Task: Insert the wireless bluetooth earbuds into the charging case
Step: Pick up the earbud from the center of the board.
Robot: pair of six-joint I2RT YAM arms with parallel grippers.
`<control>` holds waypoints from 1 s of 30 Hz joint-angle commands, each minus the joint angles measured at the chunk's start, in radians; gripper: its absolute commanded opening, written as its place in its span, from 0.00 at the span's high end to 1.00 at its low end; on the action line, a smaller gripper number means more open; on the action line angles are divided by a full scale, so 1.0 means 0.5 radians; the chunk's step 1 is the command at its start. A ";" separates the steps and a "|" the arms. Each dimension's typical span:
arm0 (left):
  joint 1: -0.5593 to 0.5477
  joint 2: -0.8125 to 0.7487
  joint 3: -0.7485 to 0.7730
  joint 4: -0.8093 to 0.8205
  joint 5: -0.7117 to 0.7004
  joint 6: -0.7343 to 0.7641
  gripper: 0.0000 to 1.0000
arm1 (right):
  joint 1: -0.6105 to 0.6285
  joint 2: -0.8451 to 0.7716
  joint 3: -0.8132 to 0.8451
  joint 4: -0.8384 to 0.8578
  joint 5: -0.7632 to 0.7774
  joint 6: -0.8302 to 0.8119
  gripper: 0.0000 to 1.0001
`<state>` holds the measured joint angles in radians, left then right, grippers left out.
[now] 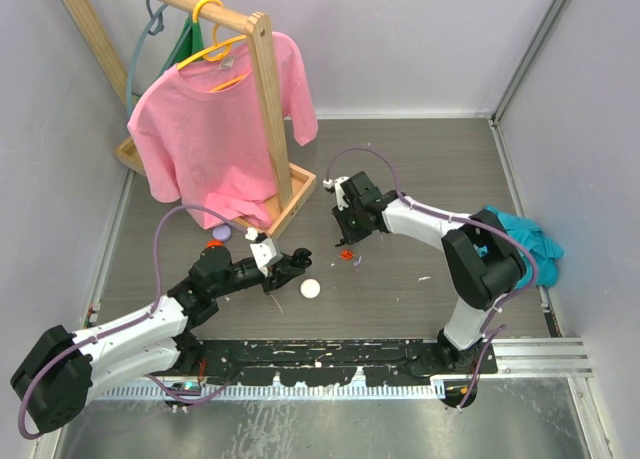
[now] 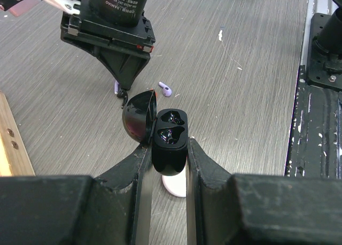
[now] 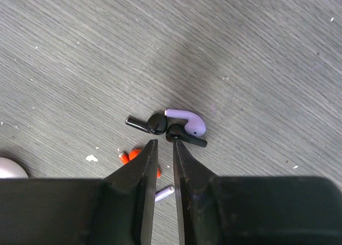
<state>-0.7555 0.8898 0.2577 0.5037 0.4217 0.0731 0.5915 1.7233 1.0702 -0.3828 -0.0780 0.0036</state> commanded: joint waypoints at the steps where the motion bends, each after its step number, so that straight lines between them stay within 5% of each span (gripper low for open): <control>1: -0.010 -0.033 0.086 0.079 -0.009 0.041 1.00 | -0.005 0.029 0.108 0.068 -0.046 -0.038 0.75; 8: -0.012 -0.037 0.083 0.079 -0.006 0.041 1.00 | -0.005 0.033 0.122 0.084 0.009 -0.047 0.68; 30: -0.016 -0.034 0.089 0.076 0.017 0.044 1.00 | -0.005 0.151 0.119 -0.080 0.128 0.000 0.67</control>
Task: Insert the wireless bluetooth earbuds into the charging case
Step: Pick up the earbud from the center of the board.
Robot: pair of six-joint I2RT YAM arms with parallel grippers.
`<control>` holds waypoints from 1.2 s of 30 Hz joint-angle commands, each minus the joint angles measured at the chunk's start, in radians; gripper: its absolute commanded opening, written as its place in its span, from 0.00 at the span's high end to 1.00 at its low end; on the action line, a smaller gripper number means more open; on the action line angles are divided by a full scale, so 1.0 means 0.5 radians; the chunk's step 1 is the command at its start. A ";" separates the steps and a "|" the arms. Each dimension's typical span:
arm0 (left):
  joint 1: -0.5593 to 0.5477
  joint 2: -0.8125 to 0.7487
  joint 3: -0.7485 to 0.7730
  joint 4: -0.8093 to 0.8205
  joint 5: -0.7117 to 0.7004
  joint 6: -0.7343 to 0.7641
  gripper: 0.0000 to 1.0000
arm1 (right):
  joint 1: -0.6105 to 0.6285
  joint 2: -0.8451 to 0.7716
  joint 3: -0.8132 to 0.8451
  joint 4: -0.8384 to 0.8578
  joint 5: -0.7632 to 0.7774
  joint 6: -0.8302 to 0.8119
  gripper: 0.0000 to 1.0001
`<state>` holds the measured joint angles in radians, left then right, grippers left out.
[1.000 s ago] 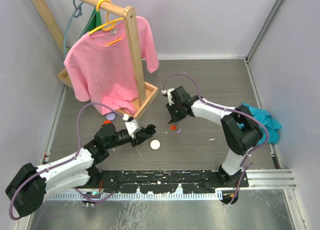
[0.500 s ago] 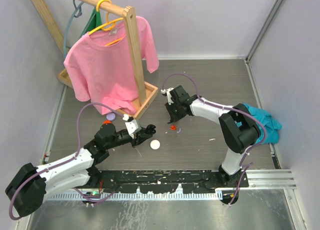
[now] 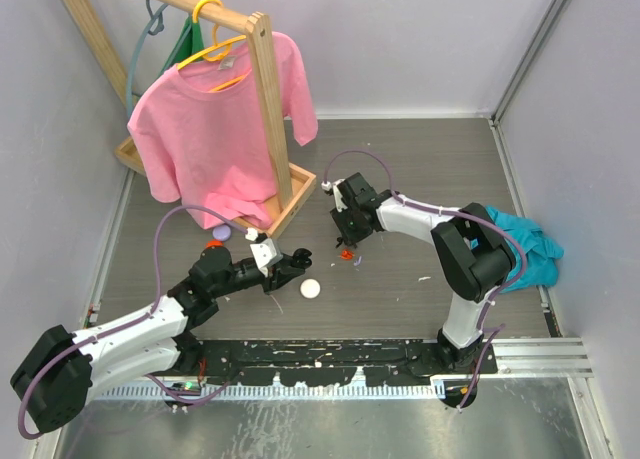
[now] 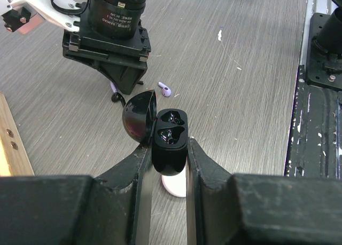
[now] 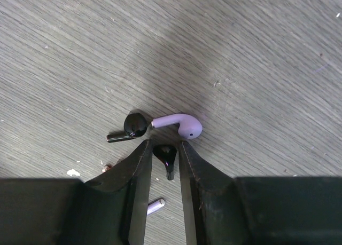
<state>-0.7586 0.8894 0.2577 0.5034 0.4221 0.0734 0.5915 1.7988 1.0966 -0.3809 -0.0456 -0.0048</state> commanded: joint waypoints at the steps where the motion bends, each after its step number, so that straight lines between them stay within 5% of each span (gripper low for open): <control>1: -0.012 -0.035 0.089 0.076 0.015 0.043 1.00 | -0.006 -0.005 0.068 -0.098 0.073 0.023 0.67; 12: -0.011 -0.038 0.089 0.071 0.013 0.046 1.00 | -0.005 0.042 0.120 -0.181 0.127 0.028 0.66; 19: -0.014 -0.039 0.089 0.070 0.010 0.046 1.00 | -0.002 0.035 0.129 -0.229 0.142 0.040 0.75; 36: -0.013 -0.115 0.005 0.280 -0.201 0.017 1.00 | 0.141 -0.612 0.003 0.010 0.293 0.361 0.77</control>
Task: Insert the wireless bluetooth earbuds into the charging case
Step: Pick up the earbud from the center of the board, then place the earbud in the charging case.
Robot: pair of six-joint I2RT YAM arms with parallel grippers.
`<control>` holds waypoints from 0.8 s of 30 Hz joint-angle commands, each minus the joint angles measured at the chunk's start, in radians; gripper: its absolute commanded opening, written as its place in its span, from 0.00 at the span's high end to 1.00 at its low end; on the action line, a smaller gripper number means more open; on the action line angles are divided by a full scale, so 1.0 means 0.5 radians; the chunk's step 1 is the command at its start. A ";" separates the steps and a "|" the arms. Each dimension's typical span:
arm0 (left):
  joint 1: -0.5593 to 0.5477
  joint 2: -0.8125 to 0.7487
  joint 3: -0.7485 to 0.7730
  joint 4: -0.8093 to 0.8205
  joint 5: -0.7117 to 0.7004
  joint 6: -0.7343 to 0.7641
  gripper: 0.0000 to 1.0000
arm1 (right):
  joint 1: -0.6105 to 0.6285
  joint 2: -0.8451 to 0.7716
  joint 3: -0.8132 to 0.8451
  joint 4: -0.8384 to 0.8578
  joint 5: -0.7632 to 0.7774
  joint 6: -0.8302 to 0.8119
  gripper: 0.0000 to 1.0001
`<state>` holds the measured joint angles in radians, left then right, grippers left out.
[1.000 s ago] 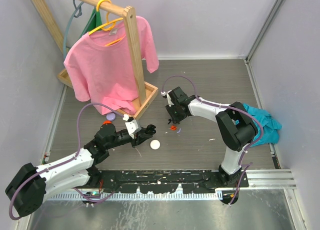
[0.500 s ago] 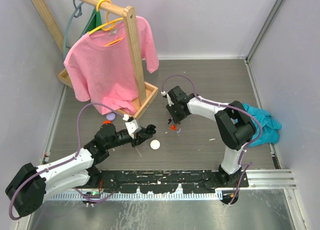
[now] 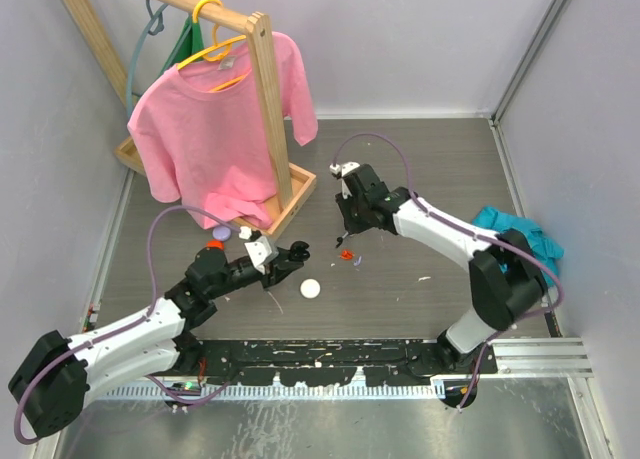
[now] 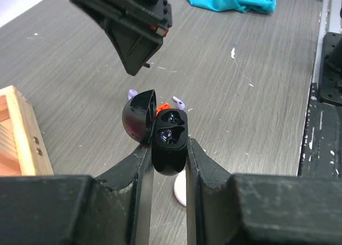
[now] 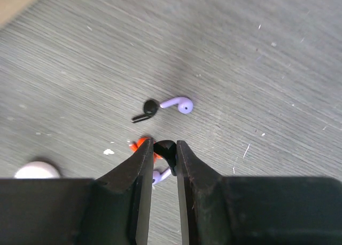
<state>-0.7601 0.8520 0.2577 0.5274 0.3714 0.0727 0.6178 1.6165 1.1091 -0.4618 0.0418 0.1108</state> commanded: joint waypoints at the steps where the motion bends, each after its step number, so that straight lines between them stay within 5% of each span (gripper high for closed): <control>1: -0.011 -0.036 0.001 0.265 -0.111 0.015 1.00 | 0.120 -0.302 -0.029 0.191 0.150 0.145 0.77; 12: -0.013 -0.094 0.017 0.373 -0.113 -0.034 1.00 | 0.482 -0.847 -0.135 0.496 0.537 0.283 0.77; 24: -0.014 -0.196 0.024 0.443 -0.061 -0.058 1.00 | 0.898 -1.206 -0.410 1.069 0.599 0.316 0.77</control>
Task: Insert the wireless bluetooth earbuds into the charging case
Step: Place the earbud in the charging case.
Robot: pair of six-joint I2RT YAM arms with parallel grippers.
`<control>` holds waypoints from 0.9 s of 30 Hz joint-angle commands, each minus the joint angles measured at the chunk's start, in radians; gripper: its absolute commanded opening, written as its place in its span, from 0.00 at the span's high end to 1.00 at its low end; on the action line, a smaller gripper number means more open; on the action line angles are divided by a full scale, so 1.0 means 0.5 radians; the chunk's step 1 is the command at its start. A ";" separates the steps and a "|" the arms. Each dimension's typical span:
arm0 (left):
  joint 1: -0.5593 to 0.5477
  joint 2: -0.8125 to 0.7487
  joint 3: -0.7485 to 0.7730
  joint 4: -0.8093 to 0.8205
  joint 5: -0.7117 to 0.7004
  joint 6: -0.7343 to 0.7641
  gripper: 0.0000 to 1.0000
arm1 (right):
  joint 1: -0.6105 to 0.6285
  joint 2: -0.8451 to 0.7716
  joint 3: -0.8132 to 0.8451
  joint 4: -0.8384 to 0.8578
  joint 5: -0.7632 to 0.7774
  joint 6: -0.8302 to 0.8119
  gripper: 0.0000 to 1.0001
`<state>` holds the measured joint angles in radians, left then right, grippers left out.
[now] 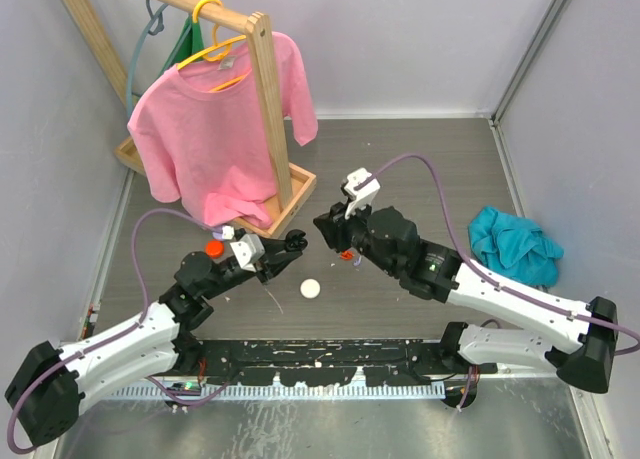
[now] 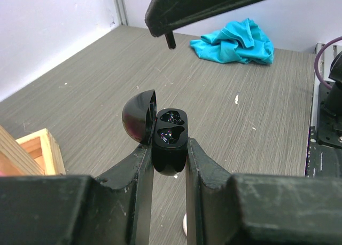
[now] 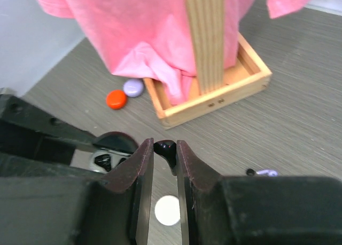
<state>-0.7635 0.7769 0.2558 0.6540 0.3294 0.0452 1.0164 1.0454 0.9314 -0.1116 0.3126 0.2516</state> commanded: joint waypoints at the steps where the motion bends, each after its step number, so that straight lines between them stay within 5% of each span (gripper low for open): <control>1: -0.007 -0.049 0.028 0.196 0.023 -0.007 1.00 | 0.132 -0.070 -0.067 0.404 0.064 0.027 0.77; 11: -0.006 -0.069 0.034 0.267 0.041 -0.060 1.00 | 0.355 -0.067 -0.215 0.821 0.101 -0.044 0.77; 27: -0.006 -0.114 0.041 0.286 0.042 -0.093 1.00 | 0.406 0.077 -0.232 0.896 0.125 -0.044 0.77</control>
<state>-0.7639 0.7425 0.2558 0.7071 0.3527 0.0082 1.2137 1.0855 0.8150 0.2695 0.3550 0.2379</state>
